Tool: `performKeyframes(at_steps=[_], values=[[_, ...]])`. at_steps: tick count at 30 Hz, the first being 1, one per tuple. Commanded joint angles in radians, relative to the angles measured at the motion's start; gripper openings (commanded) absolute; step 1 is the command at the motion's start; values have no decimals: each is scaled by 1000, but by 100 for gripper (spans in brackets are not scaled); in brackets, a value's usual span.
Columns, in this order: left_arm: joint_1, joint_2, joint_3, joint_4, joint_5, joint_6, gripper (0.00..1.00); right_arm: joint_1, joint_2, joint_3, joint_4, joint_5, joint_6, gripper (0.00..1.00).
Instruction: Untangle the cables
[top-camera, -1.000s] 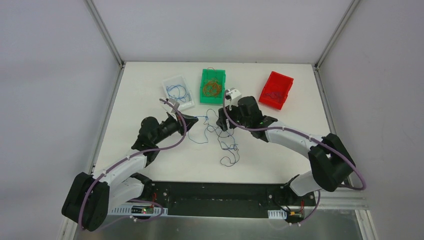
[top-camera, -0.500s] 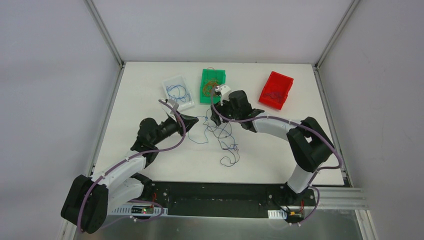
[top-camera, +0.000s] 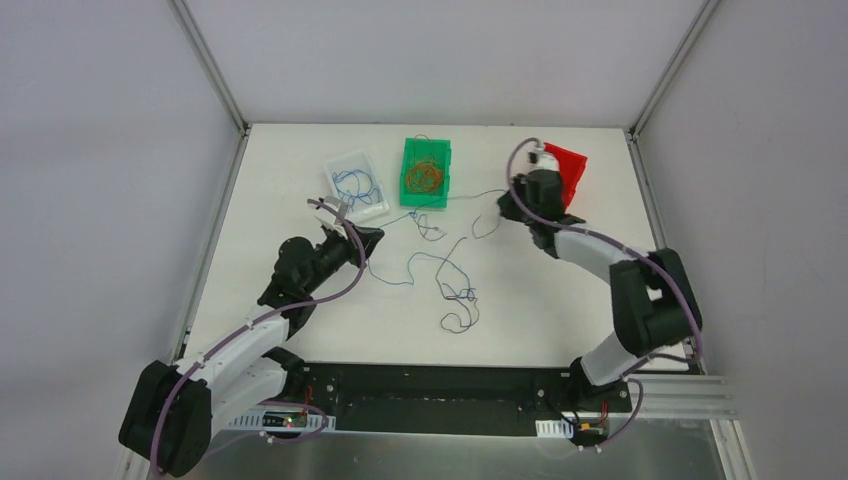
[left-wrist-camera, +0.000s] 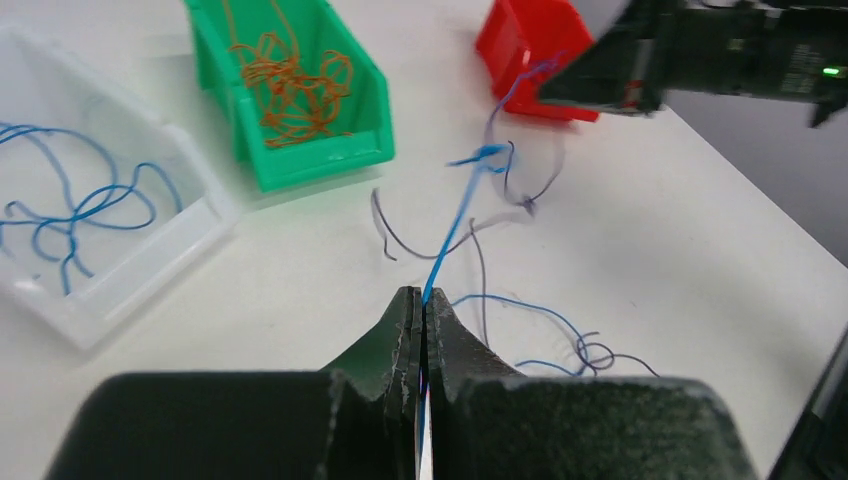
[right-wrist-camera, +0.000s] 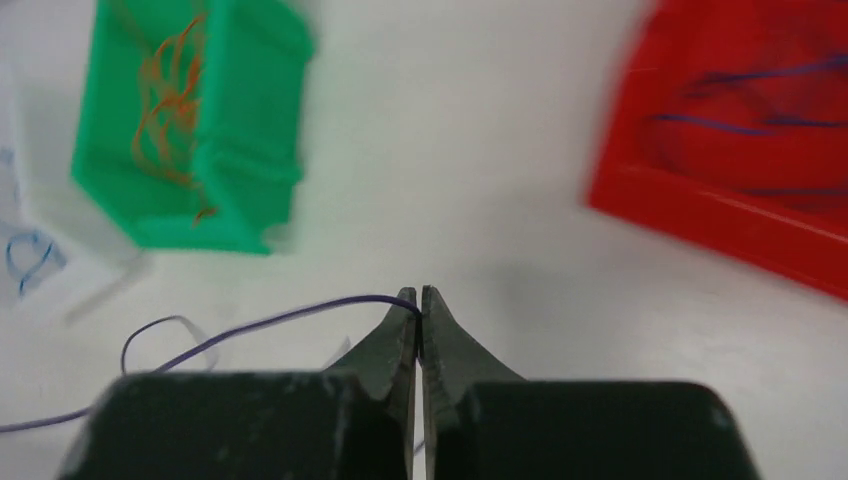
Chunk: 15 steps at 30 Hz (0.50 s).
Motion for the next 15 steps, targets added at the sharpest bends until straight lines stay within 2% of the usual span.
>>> performKeyframes(at_steps=[1, 7, 10, 13, 15], values=[[3, -53, -13, -74, -237, 1, 0, -223, -262, -135, -79, 166, 303, 0], [6, -60, -12, -129, -350, -16, 0, -427, -443, -254, -217, 202, 428, 0], [6, -51, -16, -114, -347, -15, 0, -438, -504, -283, -225, 198, 426, 0], [8, -52, -17, -131, -389, -16, 0, -437, -552, -286, -276, 258, 454, 0], [9, -67, -18, -164, -437, -17, 0, -510, -584, -298, -322, 286, 509, 0]])
